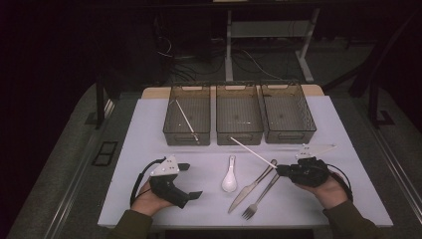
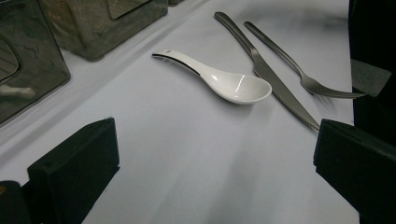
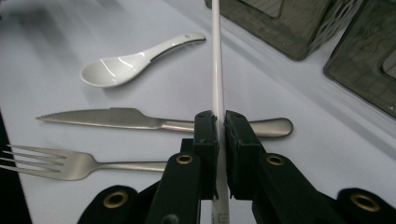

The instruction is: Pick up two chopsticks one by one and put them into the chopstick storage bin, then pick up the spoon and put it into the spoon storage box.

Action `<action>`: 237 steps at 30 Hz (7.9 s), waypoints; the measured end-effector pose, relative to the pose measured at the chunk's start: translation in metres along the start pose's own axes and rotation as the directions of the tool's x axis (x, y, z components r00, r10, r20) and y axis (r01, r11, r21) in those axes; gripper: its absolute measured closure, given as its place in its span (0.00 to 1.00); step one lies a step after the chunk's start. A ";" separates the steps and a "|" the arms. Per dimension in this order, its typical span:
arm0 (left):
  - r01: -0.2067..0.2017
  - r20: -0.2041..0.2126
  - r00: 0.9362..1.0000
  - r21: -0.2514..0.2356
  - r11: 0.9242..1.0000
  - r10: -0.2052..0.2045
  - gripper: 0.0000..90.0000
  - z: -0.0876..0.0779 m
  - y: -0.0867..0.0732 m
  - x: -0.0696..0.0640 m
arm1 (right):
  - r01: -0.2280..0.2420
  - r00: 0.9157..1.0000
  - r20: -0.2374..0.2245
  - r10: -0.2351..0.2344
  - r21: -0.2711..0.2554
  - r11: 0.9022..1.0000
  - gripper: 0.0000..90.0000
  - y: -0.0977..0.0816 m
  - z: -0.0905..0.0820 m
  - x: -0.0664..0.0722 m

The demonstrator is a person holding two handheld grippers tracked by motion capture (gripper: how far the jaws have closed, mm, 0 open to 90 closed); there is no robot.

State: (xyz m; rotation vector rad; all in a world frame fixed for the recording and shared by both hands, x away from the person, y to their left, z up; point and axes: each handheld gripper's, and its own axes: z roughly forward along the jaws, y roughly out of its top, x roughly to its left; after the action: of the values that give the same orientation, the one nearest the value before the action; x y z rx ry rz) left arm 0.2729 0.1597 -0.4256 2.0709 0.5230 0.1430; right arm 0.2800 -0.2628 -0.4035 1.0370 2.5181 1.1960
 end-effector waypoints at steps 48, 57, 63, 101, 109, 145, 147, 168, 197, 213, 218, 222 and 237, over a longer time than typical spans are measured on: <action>0.026 0.005 1.000 -0.026 0.999 -0.026 0.00 0.001 -0.001 -0.001 | -0.002 0.998 -0.061 -0.001 -0.037 0.999 0.93 0.092 0.030 0.014; 0.030 0.006 1.000 -0.030 0.999 -0.030 0.00 0.000 -0.001 -0.001 | 0.007 0.999 -0.048 -0.007 -0.016 1.000 0.93 0.121 0.052 0.018; 0.030 0.007 1.000 -0.034 0.999 -0.030 0.00 0.000 -0.001 -0.001 | 0.005 1.000 -0.030 -0.006 -0.007 1.000 0.93 0.139 0.065 0.017; 0.015 0.019 1.000 -0.039 0.999 -0.014 0.00 -0.002 0.000 -0.001 | -0.072 0.993 0.104 0.063 0.083 0.994 0.93 0.226 0.173 0.015; 0.013 0.025 1.000 -0.044 0.999 -0.012 0.00 -0.002 0.001 -0.002 | -0.090 0.987 0.145 0.072 0.121 0.989 0.93 0.239 0.191 0.011; 0.014 0.041 0.999 -0.046 0.999 -0.012 0.00 0.000 0.002 -0.003 | -0.101 0.982 0.176 0.066 0.194 0.976 0.92 0.251 0.235 0.025; 0.013 0.041 0.999 -0.046 0.999 -0.012 0.00 0.000 0.002 -0.003 | -0.102 0.983 0.171 0.069 0.196 0.975 0.88 0.250 0.236 0.026; 0.010 0.030 1.000 -0.038 0.999 -0.009 0.00 0.001 0.001 -0.003 | -0.034 0.999 0.037 0.031 0.080 0.996 0.52 0.242 0.177 0.025; 0.027 -0.002 1.000 -0.015 1.000 -0.027 0.00 0.000 -0.004 -0.004 | 0.057 0.997 -0.051 -0.061 -0.080 0.995 0.34 0.126 0.069 0.016; 0.031 -0.018 0.999 -0.003 1.000 -0.031 0.00 -0.001 -0.005 -0.004 | -0.008 0.998 -0.067 -0.001 -0.135 0.991 0.28 0.042 0.027 0.000; 0.029 -0.019 0.999 -0.002 1.000 -0.029 0.00 -0.002 -0.006 -0.005 | -0.021 0.999 -0.048 0.013 -0.166 0.986 0.28 0.026 0.014 -0.005; 0.037 -0.020 0.999 -0.009 0.999 -0.038 0.00 -0.003 -0.006 -0.005 | -0.045 0.999 -0.027 0.040 -0.186 0.981 0.27 0.010 0.006 -0.008; 0.046 -0.044 0.998 -0.033 0.998 -0.047 0.09 -0.007 -0.002 -0.004 | -0.075 0.996 0.024 0.081 -0.197 0.978 0.21 -0.040 -0.008 -0.012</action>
State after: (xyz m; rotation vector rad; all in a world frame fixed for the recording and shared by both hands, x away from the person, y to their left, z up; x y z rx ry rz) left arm 0.2661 0.1648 -0.4231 2.0266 0.5923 0.1695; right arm 0.2645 -0.2928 -0.4293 1.1040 2.2988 1.4034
